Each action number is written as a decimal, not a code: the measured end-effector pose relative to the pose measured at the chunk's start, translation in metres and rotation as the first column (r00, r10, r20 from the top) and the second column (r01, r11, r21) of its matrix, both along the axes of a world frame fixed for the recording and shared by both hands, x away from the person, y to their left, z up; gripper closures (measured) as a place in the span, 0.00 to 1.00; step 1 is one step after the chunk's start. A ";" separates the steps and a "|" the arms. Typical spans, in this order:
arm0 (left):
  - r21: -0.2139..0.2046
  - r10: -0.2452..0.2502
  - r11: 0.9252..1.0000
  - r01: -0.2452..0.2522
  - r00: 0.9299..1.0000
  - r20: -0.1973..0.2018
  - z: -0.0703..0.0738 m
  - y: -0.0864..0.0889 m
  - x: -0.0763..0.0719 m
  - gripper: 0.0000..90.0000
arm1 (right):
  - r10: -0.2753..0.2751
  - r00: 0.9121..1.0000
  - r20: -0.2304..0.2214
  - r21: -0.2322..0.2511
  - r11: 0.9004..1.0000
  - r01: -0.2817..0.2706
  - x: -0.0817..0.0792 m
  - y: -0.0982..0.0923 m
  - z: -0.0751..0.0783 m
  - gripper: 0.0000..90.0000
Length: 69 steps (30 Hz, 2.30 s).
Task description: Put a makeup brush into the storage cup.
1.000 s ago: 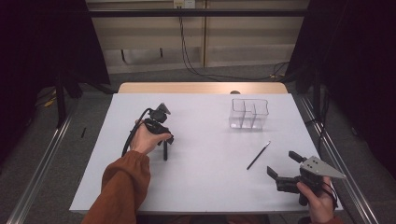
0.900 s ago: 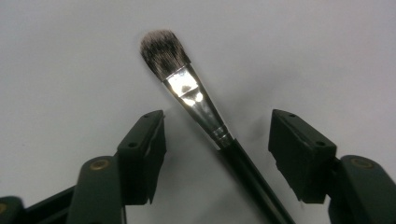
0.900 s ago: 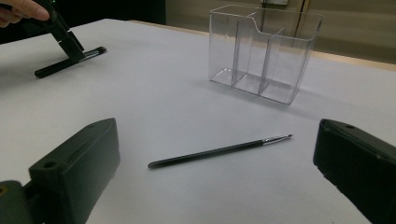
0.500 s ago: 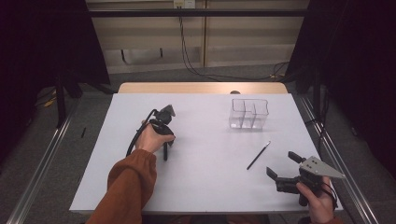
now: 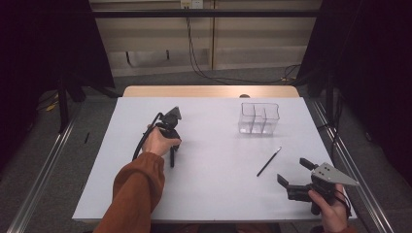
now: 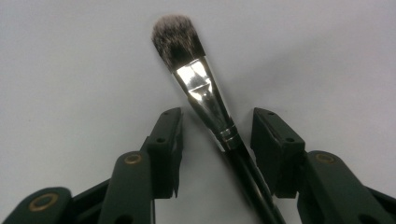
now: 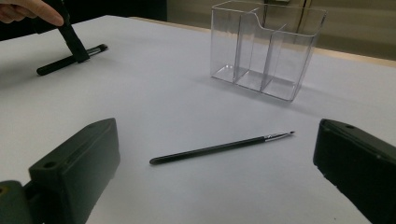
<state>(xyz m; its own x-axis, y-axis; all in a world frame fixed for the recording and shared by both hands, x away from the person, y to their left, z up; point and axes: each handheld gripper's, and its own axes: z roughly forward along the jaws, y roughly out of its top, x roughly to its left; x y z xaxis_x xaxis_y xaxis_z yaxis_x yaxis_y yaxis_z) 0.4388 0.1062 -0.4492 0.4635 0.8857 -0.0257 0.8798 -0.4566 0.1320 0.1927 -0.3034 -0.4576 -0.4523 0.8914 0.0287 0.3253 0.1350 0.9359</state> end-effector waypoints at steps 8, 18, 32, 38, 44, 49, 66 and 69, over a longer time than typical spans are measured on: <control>0.010 0.040 0.999 -0.040 0.999 -0.012 0.001 0.000 0.002 0.70 | 0.004 1.000 -0.003 0.001 1.000 -0.004 0.000 0.001 0.000 0.00; 0.010 0.031 0.999 -0.030 0.999 -0.029 0.001 -0.002 0.003 0.86 | 0.006 1.000 -0.005 -0.004 1.000 -0.006 0.000 0.001 -0.001 0.00; -0.018 -0.008 1.000 0.008 1.000 -0.025 0.003 0.004 0.002 0.87 | 0.006 1.000 -0.006 -0.002 1.000 -0.006 0.001 0.001 -0.001 0.00; -0.062 -0.009 0.998 0.008 1.000 -0.019 0.004 0.010 0.001 0.87 | 0.005 1.000 -0.007 -0.005 1.000 -0.005 0.001 0.001 -0.001 0.00; -0.098 -0.013 0.995 0.013 1.000 -0.001 0.004 0.015 0.000 0.87 | 0.003 1.000 -0.009 -0.005 1.000 -0.003 0.001 0.001 -0.001 0.00; -0.115 -0.007 0.993 0.008 1.000 0.008 0.005 0.019 -0.001 0.87 | 0.002 1.000 -0.009 -0.006 1.000 -0.002 0.001 0.001 -0.001 0.00; -0.210 -0.024 0.977 0.045 0.995 0.101 0.018 0.027 -0.008 0.87 | 0.001 1.000 -0.009 -0.004 1.000 -0.001 0.001 0.001 -0.001 0.00; -0.233 -0.028 0.971 0.055 0.992 0.120 0.020 0.028 -0.011 0.87 | 0.002 1.000 -0.009 -0.005 1.000 -0.002 0.001 0.001 -0.001 0.00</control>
<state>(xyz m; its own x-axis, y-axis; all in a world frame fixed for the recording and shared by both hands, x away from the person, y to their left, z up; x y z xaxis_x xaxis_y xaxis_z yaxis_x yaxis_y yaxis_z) 0.4278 0.1346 -0.4293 0.5119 0.8409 -0.1758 0.8333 -0.4363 0.3393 0.1937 -0.3028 -0.4584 -0.4536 0.8908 0.0278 0.3332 0.1406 0.9323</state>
